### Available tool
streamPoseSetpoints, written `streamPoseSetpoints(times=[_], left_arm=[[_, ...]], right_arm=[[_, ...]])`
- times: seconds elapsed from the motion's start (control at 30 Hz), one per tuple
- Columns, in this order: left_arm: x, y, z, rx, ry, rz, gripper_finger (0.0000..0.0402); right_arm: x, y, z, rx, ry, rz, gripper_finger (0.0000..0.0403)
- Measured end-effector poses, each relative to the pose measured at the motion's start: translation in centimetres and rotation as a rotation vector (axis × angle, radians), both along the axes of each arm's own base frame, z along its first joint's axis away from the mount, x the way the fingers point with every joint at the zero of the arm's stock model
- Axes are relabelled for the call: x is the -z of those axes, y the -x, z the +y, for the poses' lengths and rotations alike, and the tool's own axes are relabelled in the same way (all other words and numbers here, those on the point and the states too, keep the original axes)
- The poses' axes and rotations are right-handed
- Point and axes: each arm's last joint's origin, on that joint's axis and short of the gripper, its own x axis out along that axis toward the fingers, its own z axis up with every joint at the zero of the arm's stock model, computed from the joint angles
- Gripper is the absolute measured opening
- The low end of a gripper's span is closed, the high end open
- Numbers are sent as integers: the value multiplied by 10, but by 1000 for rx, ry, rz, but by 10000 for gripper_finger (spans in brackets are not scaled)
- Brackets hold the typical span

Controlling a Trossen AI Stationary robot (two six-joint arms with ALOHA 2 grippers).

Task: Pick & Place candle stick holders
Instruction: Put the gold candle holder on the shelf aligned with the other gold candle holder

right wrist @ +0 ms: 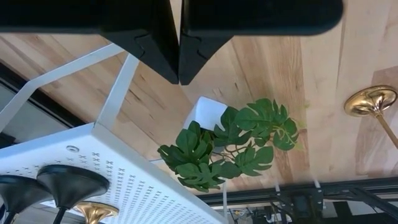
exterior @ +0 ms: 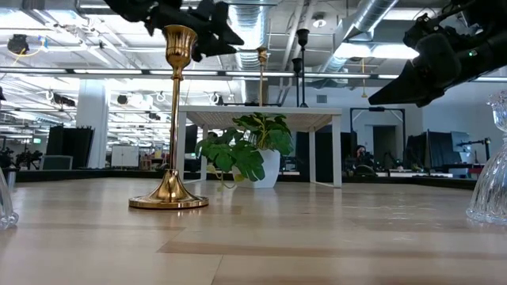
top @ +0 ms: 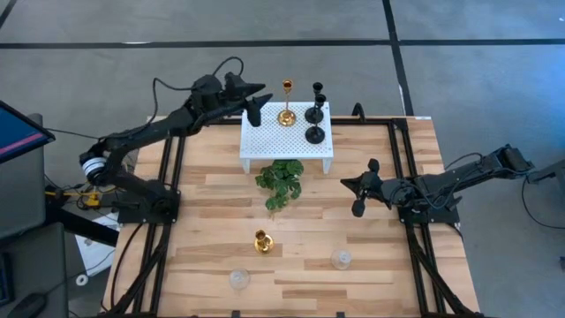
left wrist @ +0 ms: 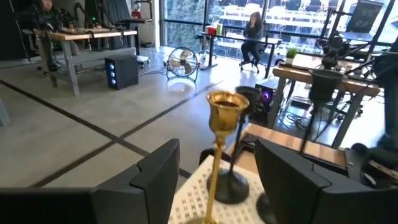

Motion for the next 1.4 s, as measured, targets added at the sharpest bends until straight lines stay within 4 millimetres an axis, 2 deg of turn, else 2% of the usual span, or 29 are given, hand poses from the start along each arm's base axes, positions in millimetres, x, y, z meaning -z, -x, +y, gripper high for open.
streamPoseSetpoints(times=[0.17, 0.33, 0.57, 0.77, 0.87, 1.0, 1.1, 1.27, 1.4], left_arm=[[12, 21, -20, 32, 34, -3, 209], [28, 41, -46, 177, 55, -9, 196], [60, 67, -80, 431, 34, 11, 111], [97, 85, -95, 556, 1, 57, 28], [126, 89, -97, 559, 35, 104, 6], [166, 90, -102, 587, 106, 185, 7], [187, 88, -112, 650, 121, 211, 4], [194, 85, -133, 789, 51, 150, 4], [193, 83, -146, 808, 33, 135, 4]], right_arm=[[0, 0, 0, -1, -2, -2, 0], [0, -1, 2, -71, -29, -1, 0], [-5, -3, 5, -168, -26, -40, 0], [-6, -4, 6, -170, -27, -51, 0], [-7, -4, 6, -170, -28, -52, 0], [-7, -4, 6, -170, -28, -53, 0], [-7, -4, 6, -169, -28, -53, 0], [-7, -4, 5, -166, -28, -54, 0], [-7, -4, 5, -165, -30, -62, 0]])
